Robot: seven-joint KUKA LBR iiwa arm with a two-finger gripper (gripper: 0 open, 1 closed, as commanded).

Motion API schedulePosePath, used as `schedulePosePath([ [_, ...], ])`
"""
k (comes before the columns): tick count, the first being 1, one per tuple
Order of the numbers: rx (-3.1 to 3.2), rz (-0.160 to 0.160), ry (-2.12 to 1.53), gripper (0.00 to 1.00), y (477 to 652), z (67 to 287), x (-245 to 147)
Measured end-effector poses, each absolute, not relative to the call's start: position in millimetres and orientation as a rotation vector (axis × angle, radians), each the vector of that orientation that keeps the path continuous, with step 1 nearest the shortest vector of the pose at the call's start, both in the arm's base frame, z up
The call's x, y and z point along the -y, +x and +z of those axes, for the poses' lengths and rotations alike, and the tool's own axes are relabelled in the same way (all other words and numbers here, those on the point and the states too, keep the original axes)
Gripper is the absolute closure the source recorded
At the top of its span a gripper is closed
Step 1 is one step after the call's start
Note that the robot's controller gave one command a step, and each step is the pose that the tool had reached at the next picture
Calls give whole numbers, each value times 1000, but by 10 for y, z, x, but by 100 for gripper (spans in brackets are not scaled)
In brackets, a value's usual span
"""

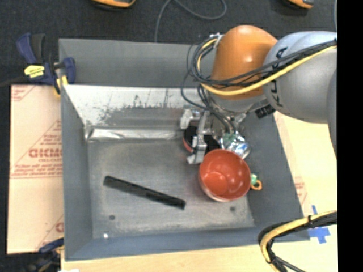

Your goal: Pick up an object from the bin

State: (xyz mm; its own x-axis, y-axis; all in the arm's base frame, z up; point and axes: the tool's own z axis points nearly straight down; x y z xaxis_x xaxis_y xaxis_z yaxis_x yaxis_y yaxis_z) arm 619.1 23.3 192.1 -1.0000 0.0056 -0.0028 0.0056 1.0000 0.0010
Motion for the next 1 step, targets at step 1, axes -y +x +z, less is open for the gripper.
schedulePosePath([
  [1, -3130, 2, 174, 0, 6191, 1931, -276],
])
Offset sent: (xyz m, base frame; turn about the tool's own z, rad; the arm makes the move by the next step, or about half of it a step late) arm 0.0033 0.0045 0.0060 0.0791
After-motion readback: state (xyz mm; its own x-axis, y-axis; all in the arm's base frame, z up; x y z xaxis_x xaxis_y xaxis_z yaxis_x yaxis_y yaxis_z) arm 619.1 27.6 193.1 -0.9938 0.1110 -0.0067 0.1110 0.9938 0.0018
